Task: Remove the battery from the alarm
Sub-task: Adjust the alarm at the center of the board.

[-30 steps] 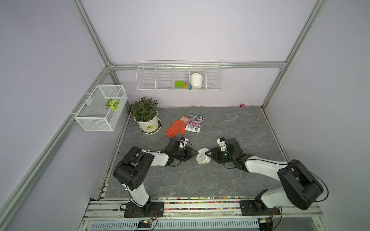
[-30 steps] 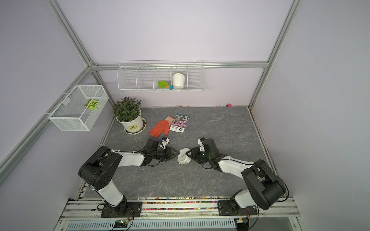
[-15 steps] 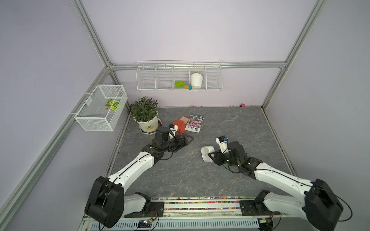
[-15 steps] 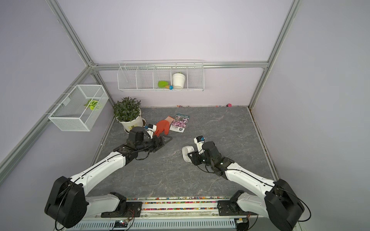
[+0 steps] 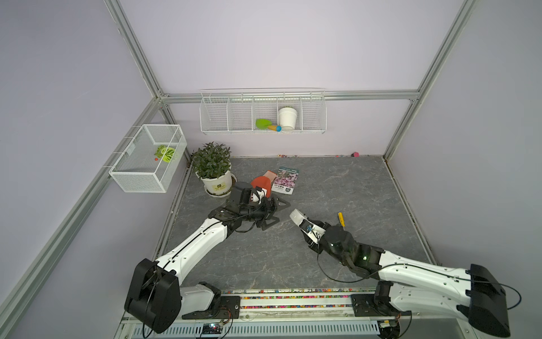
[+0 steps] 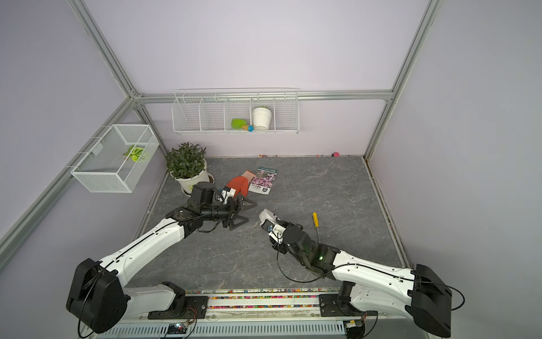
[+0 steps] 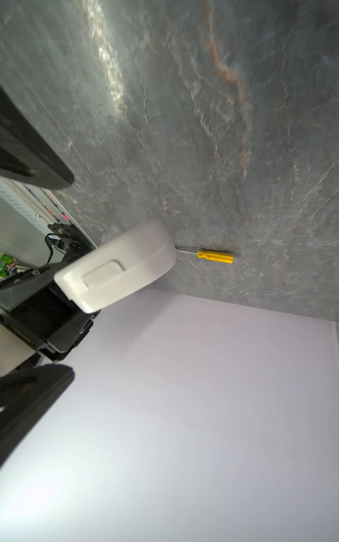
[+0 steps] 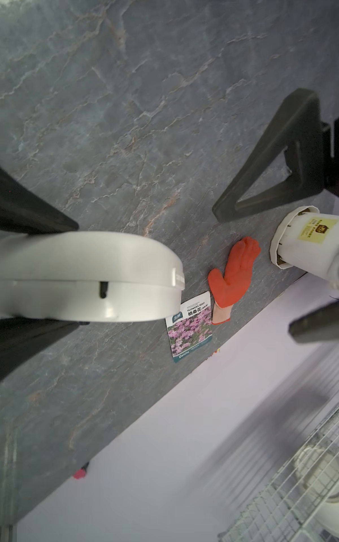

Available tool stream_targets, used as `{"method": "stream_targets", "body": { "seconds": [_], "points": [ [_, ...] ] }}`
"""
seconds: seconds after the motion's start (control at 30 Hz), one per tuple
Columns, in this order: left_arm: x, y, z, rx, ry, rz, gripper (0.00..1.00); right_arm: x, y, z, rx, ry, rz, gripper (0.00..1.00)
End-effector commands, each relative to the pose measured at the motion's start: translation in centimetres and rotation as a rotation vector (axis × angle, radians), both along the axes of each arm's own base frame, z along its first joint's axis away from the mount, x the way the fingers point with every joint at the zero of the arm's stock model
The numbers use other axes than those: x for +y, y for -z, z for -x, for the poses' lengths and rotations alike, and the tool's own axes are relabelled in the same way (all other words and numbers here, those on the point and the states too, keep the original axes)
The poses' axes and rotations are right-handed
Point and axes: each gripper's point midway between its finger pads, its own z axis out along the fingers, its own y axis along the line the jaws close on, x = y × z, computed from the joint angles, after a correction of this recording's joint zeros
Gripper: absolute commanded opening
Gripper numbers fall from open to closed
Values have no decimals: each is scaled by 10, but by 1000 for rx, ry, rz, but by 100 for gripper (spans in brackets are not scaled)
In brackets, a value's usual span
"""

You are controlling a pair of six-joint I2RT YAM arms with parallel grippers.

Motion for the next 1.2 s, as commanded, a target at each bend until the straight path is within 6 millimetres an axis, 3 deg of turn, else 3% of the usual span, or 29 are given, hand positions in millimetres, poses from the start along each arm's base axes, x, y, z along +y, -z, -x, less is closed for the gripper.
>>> {"method": "stream_targets", "body": {
  "seconds": [0.0,0.2,0.37,0.83,1.0,1.17],
  "points": [
    [-16,-9,0,40,18,44,94,7,-31,-7,-150,10,34,41],
    [-29,7,4,95,43,19,87,18,-35,1,-202,-28,70,41],
    [-34,8,2,103,49,30,83,23,-39,2,-227,-29,92,40],
    [-40,11,6,81,107,16,45,28,-33,-6,-264,3,173,41],
    [-42,8,3,31,131,15,31,22,-30,-6,-245,23,171,55],
    [-48,6,-7,-57,141,26,25,17,-23,3,-151,11,112,82]
  ]
}}
